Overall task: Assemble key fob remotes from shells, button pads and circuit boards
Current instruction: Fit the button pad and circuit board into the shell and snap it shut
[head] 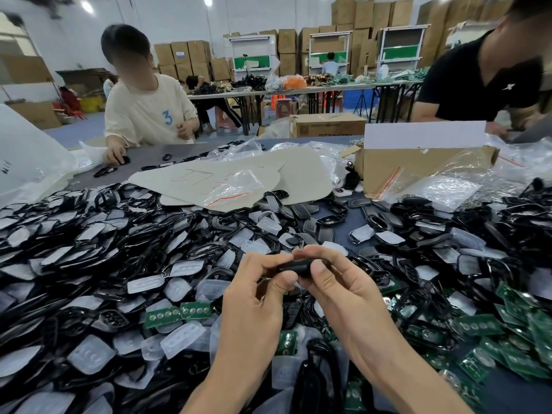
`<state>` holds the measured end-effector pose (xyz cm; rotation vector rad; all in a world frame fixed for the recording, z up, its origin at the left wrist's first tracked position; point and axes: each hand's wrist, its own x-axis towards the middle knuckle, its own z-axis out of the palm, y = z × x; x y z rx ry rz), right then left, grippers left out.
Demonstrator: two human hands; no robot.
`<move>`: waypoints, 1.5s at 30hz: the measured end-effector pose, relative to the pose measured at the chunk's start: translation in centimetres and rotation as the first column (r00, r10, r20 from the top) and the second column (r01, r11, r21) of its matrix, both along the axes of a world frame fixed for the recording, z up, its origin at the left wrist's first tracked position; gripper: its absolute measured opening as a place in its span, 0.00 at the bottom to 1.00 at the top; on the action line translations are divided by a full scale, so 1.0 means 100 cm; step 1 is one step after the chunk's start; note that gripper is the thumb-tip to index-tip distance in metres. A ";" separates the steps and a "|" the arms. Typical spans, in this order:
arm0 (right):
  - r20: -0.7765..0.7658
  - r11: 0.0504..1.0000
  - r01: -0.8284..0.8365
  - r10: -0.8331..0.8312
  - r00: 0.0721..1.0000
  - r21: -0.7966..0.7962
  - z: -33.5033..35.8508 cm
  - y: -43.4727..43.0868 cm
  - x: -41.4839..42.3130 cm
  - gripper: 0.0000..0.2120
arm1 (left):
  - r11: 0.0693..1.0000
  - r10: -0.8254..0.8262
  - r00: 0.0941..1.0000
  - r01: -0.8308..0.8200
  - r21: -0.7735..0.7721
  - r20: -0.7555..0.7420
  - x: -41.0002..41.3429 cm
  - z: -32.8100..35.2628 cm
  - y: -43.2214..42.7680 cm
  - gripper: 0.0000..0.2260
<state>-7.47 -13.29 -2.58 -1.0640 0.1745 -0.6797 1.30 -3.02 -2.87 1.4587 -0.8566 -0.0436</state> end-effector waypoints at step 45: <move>-0.124 0.930 0.038 -0.089 0.988 -0.367 -0.002 -0.006 -0.009 0.18 | 0.927 -0.370 0.539 0.272 -0.260 -0.756 0.016 0.014 0.001 0.08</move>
